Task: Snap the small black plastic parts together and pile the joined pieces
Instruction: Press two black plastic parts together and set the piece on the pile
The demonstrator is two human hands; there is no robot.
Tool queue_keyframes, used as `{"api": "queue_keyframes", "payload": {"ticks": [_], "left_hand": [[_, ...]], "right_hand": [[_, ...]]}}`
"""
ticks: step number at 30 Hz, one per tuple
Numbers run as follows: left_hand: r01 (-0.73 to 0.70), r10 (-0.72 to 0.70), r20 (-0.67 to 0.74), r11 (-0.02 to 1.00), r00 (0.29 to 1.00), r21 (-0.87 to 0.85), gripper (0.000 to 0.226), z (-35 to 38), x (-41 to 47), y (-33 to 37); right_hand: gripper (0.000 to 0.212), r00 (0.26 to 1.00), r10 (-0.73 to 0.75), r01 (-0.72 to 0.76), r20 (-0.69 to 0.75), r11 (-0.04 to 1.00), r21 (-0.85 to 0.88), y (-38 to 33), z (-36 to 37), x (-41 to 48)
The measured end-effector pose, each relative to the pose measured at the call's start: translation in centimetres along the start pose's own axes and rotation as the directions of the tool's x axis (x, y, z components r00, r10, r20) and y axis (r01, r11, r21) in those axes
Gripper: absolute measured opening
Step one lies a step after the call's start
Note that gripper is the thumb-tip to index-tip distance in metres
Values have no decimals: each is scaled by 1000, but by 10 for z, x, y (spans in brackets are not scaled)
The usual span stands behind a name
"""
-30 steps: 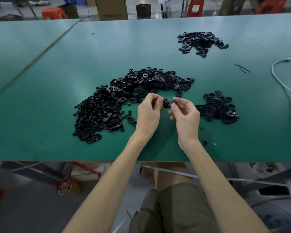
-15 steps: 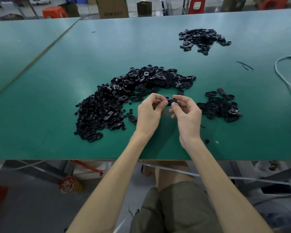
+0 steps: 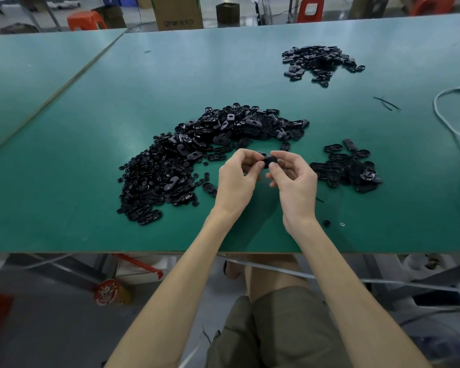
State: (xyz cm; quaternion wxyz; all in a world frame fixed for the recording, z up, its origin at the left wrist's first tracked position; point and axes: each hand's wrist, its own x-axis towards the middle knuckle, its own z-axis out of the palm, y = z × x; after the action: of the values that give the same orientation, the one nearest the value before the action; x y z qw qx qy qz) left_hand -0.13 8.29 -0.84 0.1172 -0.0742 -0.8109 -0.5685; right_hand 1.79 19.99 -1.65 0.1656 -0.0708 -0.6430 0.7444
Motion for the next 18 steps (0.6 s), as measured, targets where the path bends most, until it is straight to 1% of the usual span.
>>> {"api": "queue_keyframes", "payload": {"ticks": [9, 18], "left_hand": [[12, -12, 21, 1000, 1000, -21, 10, 0, 0, -1], [47, -48, -41, 998, 998, -39, 11, -3, -1, -2]], "right_hand": [[24, 1000, -11, 11, 8, 1000, -1, -1, 0, 0], [29, 999, -3, 2, 55, 1000, 14, -3, -1, -1]]}}
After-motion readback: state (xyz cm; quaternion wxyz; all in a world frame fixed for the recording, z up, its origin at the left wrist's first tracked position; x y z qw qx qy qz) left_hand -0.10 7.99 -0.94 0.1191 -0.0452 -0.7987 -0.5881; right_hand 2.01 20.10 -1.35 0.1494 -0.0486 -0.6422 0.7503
